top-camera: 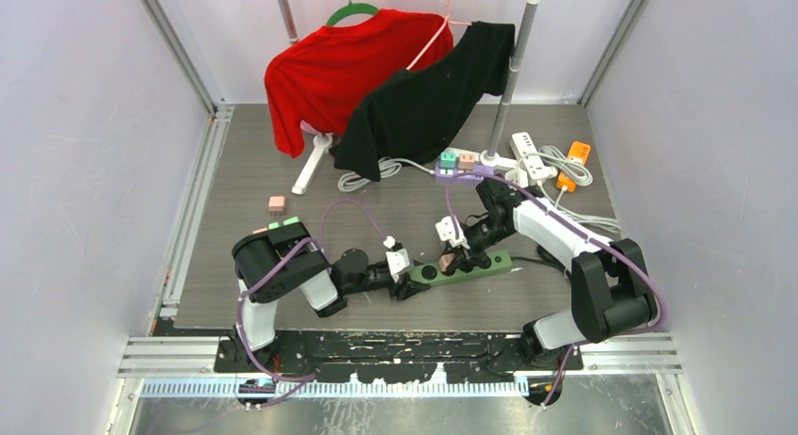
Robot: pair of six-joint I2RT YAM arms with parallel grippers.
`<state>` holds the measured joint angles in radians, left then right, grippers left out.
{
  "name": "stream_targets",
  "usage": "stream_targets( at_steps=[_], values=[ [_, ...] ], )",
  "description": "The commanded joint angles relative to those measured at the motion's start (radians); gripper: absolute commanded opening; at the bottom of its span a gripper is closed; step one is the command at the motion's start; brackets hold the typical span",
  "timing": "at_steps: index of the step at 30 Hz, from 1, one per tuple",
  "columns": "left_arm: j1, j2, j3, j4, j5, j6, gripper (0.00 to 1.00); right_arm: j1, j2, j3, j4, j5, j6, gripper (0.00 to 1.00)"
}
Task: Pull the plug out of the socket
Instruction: Remove the plug from the socket.
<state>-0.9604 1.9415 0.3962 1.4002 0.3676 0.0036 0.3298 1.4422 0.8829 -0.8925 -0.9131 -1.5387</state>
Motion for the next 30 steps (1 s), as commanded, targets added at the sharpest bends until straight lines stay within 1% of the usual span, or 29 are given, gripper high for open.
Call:
stream_targets(
  at_steps=[1,4,6,8,9,10,12,14,17,20,22,24,25,26,28,30],
  values=[
    [0.028,0.020,-0.032,-0.049,-0.066,0.004,0.00,0.000,-0.045,0.018,-0.123,-0.019,-0.038,0.01],
    [0.028,0.022,-0.031,-0.049,-0.067,0.004,0.00,0.025,-0.048,0.022,-0.060,-0.066,0.067,0.01],
    [0.028,0.022,-0.032,-0.049,-0.067,0.004,0.00,0.019,-0.038,0.035,-0.010,-0.099,0.160,0.01],
    [0.027,0.022,-0.031,-0.049,-0.070,0.004,0.00,-0.010,-0.022,0.052,-0.014,-0.095,0.186,0.01],
    [0.027,0.021,-0.032,-0.048,-0.072,0.005,0.00,-0.033,-0.017,0.063,-0.035,-0.084,0.172,0.01],
    [0.027,0.021,-0.034,-0.046,-0.073,0.004,0.00,-0.062,-0.016,0.071,-0.083,-0.072,0.123,0.01],
    [0.027,0.022,-0.039,-0.033,-0.076,0.004,0.00,-0.105,-0.027,0.067,-0.166,-0.035,-0.019,0.01],
    [0.028,0.029,-0.042,-0.018,-0.078,0.004,0.00,-0.110,-0.041,0.030,-0.219,-0.001,-0.160,0.01],
    [0.027,0.028,-0.046,-0.013,-0.078,0.003,0.00,-0.068,-0.047,0.005,-0.233,-0.027,-0.207,0.01],
    [0.026,0.030,-0.043,-0.013,-0.075,0.002,0.00,0.024,-0.046,0.003,-0.168,-0.069,-0.117,0.01],
    [0.028,0.033,-0.040,-0.013,-0.073,0.001,0.00,0.064,-0.050,-0.008,-0.052,-0.088,0.023,0.01],
    [0.028,0.033,-0.040,-0.013,-0.074,0.000,0.00,0.067,-0.052,-0.005,0.116,-0.095,0.228,0.01],
    [0.028,0.033,-0.041,-0.013,-0.075,0.000,0.00,0.060,-0.052,-0.001,0.163,-0.080,0.319,0.01],
    [0.028,0.034,-0.041,-0.013,-0.076,-0.001,0.00,0.046,-0.052,0.005,0.181,-0.060,0.365,0.01],
    [0.027,0.034,-0.041,-0.013,-0.079,0.000,0.00,-0.001,-0.062,0.008,0.157,-0.027,0.333,0.01],
    [0.028,0.035,-0.041,-0.013,-0.079,0.000,0.00,-0.083,-0.076,0.017,0.035,-0.024,0.171,0.01]
  ],
)
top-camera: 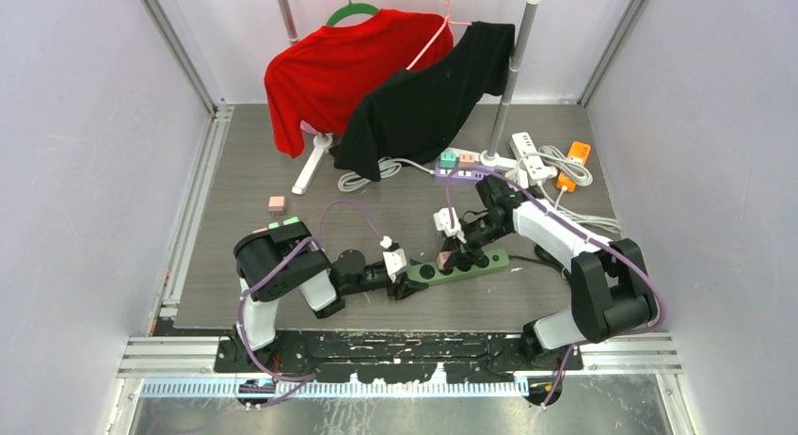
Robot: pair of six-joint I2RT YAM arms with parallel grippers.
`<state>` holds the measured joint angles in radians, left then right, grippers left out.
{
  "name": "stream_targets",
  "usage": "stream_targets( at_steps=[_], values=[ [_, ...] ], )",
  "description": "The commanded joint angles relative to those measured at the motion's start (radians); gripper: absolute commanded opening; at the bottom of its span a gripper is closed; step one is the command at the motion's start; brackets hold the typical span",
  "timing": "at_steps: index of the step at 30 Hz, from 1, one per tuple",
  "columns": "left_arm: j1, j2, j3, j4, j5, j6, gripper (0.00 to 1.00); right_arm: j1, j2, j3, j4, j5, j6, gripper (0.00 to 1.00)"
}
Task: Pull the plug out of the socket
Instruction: Remove the plug from the socket.
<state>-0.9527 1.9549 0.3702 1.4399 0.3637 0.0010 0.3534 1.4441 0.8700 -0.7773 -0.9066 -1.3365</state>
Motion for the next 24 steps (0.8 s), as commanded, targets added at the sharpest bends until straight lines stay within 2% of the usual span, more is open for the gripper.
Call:
stream_targets(
  at_steps=[1,3,5,7,9,11,13,16,19,21,24],
  values=[
    [0.020,0.021,-0.015,-0.053,-0.075,0.002,0.00,-0.140,-0.081,0.034,-0.155,-0.029,-0.123,0.01],
    [0.020,0.022,-0.015,-0.052,-0.075,0.002,0.00,-0.178,-0.080,0.041,-0.280,-0.005,-0.281,0.01],
    [0.020,0.022,-0.013,-0.053,-0.075,0.003,0.00,-0.184,-0.073,0.030,-0.331,-0.002,-0.358,0.01],
    [0.021,0.022,-0.014,-0.052,-0.074,0.003,0.00,-0.165,-0.058,0.016,-0.393,-0.043,-0.481,0.01],
    [0.022,0.021,-0.014,-0.053,-0.072,0.001,0.00,-0.110,-0.046,0.015,-0.401,-0.077,-0.501,0.01],
    [0.021,0.024,-0.013,-0.053,-0.071,-0.001,0.00,-0.044,-0.055,0.009,-0.331,-0.104,-0.426,0.01],
    [0.021,0.024,-0.012,-0.053,-0.072,-0.001,0.00,-0.006,-0.079,-0.011,-0.168,-0.155,-0.232,0.01],
    [0.022,0.027,-0.011,-0.053,-0.073,-0.002,0.00,-0.004,-0.090,-0.012,-0.016,-0.179,-0.017,0.01],
    [0.020,0.026,-0.008,-0.058,-0.075,-0.001,0.00,-0.046,-0.095,-0.009,0.030,-0.114,0.046,0.01],
    [0.022,0.025,-0.010,-0.061,-0.077,-0.002,0.00,-0.110,-0.097,0.006,-0.040,-0.097,-0.023,0.01],
    [0.022,0.026,-0.008,-0.060,-0.078,-0.002,0.00,-0.184,-0.082,0.034,-0.296,-0.088,-0.327,0.01]
  ],
)
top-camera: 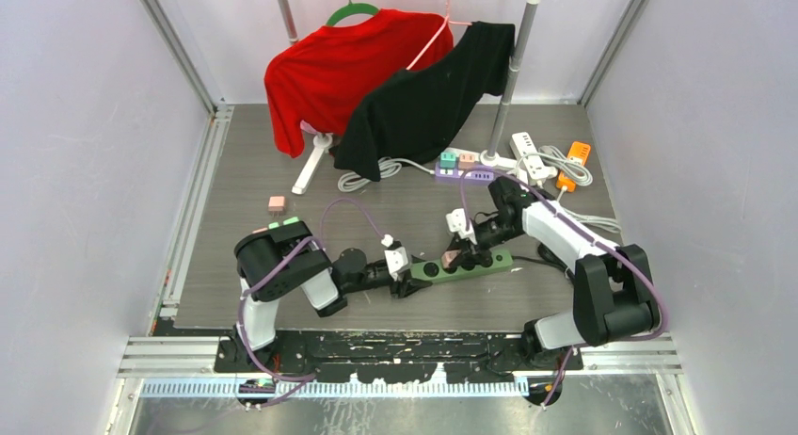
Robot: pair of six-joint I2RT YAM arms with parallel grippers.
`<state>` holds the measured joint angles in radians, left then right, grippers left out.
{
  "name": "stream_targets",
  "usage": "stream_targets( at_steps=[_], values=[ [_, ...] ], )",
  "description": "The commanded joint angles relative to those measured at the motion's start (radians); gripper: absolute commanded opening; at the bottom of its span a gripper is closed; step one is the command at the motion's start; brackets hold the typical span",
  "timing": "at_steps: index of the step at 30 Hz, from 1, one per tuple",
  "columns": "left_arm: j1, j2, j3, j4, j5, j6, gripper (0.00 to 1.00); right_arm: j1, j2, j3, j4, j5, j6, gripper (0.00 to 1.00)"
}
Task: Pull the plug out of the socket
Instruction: Remove the plug from the socket.
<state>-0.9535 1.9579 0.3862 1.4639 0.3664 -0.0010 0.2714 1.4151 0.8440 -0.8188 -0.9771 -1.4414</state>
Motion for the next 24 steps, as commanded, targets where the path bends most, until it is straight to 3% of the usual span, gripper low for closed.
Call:
stream_targets(
  at_steps=[1,5,8,13,16,18,20,24],
  values=[
    [0.024,0.024,-0.024,-0.084,-0.080,-0.001,0.00,-0.109,-0.047,0.060,-0.312,-0.011,-0.302,0.02],
    [0.027,0.022,-0.027,-0.083,-0.076,-0.005,0.00,-0.084,-0.021,0.041,-0.409,-0.024,-0.482,0.04],
    [0.026,0.023,-0.025,-0.083,-0.070,-0.008,0.00,-0.007,-0.018,0.031,-0.368,-0.069,-0.454,0.01],
    [0.027,0.025,-0.014,-0.101,-0.063,-0.010,0.00,0.116,-0.055,0.014,0.092,-0.105,0.191,0.01],
    [0.027,0.023,-0.007,-0.119,-0.063,-0.010,0.00,0.105,-0.030,0.040,0.258,0.006,0.508,0.01],
    [0.027,0.024,-0.007,-0.120,-0.063,-0.008,0.00,0.054,-0.029,0.064,0.200,0.027,0.461,0.01],
    [0.027,0.023,-0.008,-0.120,-0.065,-0.009,0.00,-0.020,-0.028,0.095,0.025,-0.011,0.276,0.01],
    [0.028,0.029,-0.003,-0.122,-0.054,-0.008,0.00,-0.106,0.036,0.148,-0.460,0.009,-0.387,0.01]
  ],
)
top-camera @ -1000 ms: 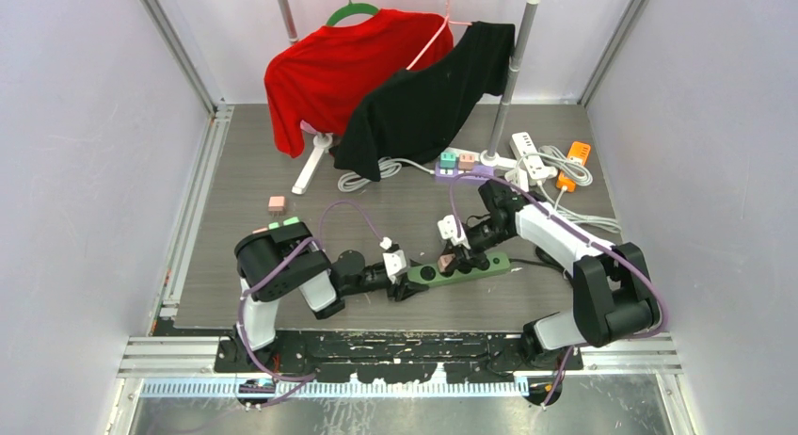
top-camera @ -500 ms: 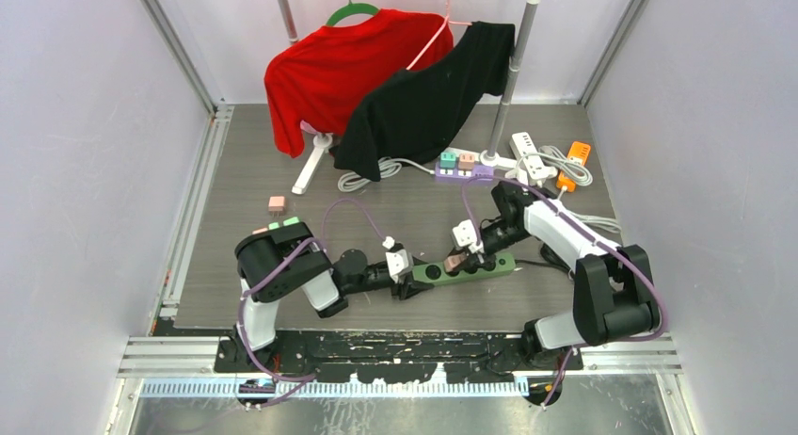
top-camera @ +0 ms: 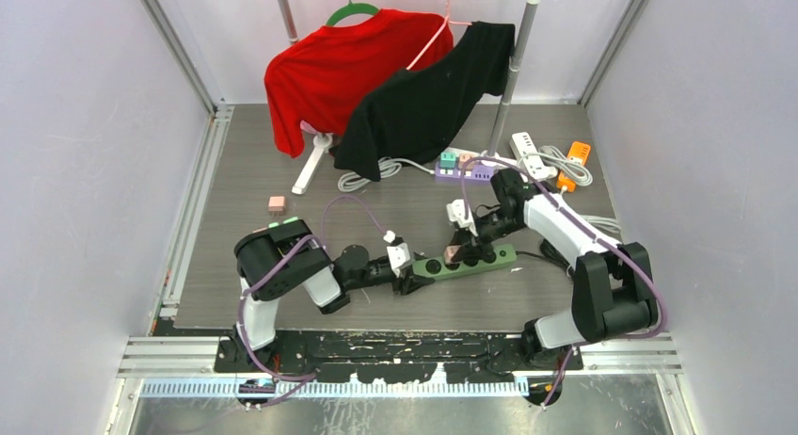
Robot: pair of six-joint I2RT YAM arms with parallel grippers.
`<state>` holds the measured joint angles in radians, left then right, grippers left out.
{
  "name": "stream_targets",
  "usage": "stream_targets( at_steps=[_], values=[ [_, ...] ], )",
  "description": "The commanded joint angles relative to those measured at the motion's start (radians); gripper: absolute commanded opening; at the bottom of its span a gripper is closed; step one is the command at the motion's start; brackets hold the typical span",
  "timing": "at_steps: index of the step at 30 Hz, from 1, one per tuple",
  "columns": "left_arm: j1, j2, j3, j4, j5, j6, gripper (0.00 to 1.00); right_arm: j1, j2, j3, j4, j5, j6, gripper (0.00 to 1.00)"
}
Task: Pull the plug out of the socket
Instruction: Remove the plug from the socket.
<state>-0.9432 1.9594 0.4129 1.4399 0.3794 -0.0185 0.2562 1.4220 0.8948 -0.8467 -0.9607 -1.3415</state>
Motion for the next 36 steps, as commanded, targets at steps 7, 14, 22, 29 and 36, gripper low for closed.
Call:
stream_targets(
  at_steps=[7,14,22,29,36],
  values=[
    [0.017,0.024,-0.029,-0.108,-0.062,0.006,0.00,0.089,0.041,0.098,-0.437,-0.149,-0.450,0.01],
    [0.018,0.020,-0.028,-0.111,-0.078,0.000,0.01,-0.023,0.026,0.197,-0.416,-0.244,-0.192,0.01],
    [0.018,-0.165,-0.105,-0.075,-0.213,-0.167,0.99,-0.109,0.016,0.234,-0.203,-0.308,0.340,0.01],
    [0.018,-0.662,0.114,-1.049,-0.285,-0.250,1.00,-0.110,-0.038,0.144,0.377,-0.144,1.172,0.01],
    [0.019,-0.937,0.207,-1.435,-0.375,-0.413,0.99,-0.123,-0.041,0.117,0.563,-0.162,1.542,0.02]
  ],
)
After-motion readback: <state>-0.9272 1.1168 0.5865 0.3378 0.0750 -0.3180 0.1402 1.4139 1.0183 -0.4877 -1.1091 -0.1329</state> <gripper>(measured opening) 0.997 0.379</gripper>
